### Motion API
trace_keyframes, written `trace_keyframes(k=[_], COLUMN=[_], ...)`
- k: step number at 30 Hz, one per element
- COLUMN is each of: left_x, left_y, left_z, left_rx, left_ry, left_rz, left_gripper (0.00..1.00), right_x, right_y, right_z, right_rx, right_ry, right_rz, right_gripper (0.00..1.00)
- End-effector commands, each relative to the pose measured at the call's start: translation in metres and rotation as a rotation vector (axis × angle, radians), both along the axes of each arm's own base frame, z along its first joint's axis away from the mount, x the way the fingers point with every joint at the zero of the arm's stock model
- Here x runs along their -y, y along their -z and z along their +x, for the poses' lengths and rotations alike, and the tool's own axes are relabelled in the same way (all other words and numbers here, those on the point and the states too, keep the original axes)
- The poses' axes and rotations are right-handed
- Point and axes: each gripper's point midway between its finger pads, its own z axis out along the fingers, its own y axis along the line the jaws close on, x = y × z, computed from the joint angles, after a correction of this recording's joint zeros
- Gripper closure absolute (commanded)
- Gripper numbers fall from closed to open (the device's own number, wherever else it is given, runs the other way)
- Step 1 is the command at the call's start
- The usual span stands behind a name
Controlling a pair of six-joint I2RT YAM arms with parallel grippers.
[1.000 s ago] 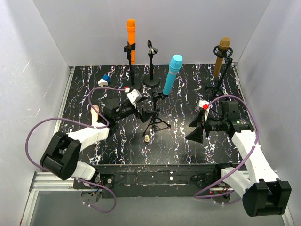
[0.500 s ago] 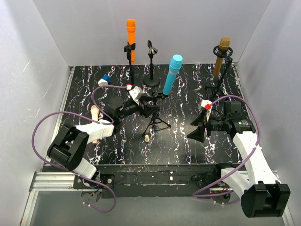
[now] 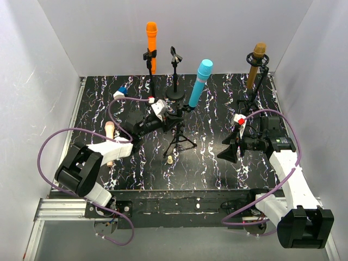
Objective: Attach the microphones to the stand
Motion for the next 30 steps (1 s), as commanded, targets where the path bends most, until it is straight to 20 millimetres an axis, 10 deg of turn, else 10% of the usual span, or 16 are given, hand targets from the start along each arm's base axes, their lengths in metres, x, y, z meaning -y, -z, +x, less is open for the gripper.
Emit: trace_keyframes(k=[1,12,21,30], left_x=[-0.014,-0.114,-0.200,-0.236], left_y=[-0.044,-0.100,-0.103,-0.085], left_z=[0.018,0.074,0.121,0.180], left_rx=[0.152,0.279,0.306,0.282], left_ry=[-0.102,-0.398,-0.630,-0.719], left_rz=[-0.026,-0.069,-0.067,-0.048], left_gripper=[1.00,1.00,1.00,1.00], right_x=[0.001,0.003,0.003,0.006], right_y=[-0.004,-0.002,0.000,0.005], right_z=[0.005,0.007,0.008,0.011], right_rx=[0.018,0.011,-0.003,-0.018], right_ry=[0.008,0.020,0.021,0.034], right_rz=[0.008,0.000,-0.004,-0.020], right_gripper=[0.17,0.17,0.17,0.16])
